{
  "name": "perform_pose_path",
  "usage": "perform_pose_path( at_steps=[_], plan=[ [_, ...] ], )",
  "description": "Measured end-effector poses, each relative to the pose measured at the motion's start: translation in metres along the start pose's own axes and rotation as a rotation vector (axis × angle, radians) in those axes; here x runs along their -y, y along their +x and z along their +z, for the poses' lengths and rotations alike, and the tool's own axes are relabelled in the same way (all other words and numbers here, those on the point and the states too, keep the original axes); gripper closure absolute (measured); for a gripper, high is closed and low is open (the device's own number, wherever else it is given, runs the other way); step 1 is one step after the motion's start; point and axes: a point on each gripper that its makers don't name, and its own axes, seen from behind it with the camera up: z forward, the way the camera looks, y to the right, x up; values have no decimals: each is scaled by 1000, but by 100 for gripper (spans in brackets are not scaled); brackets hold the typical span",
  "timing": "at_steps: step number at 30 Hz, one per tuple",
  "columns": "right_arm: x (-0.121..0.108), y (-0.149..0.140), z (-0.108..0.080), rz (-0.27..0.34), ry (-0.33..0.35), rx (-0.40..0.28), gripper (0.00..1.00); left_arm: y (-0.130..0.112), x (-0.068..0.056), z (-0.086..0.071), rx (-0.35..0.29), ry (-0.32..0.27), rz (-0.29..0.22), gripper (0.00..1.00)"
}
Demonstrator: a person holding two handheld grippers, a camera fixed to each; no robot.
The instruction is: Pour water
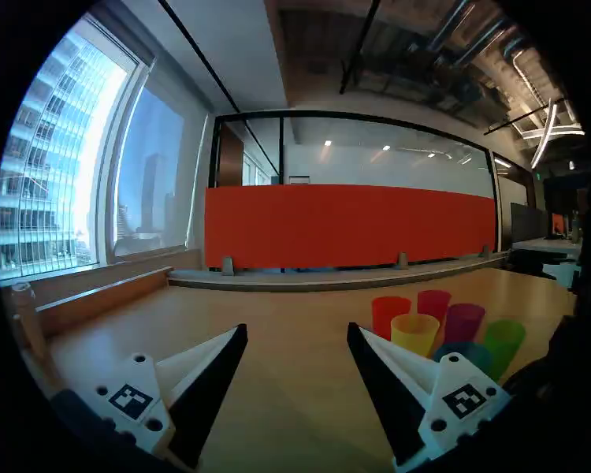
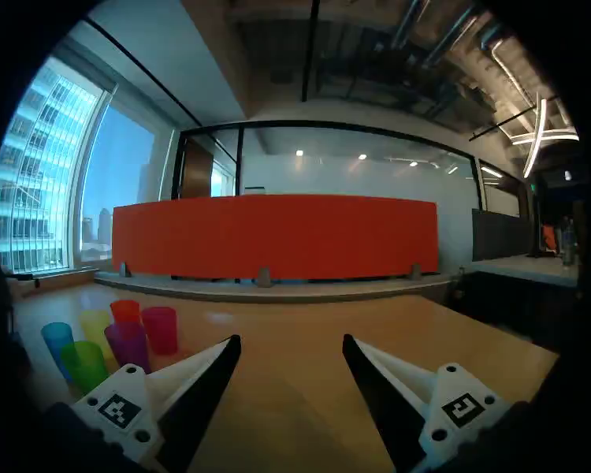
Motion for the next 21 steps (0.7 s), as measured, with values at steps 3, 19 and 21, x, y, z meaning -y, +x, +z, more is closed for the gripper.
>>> perform_pose_path(
  at_steps=[3,19,21],
  plan=[
    [1,0,0,-2,1,0,0,0,-1,0,2,0,0,6],
    [12,24,-1,-22,49,42,0,21,2,8,60,-15,5,6],
    [13,34,0,-23,59,50,0,27,-1,10,71,-25,-3,6]
  ],
)
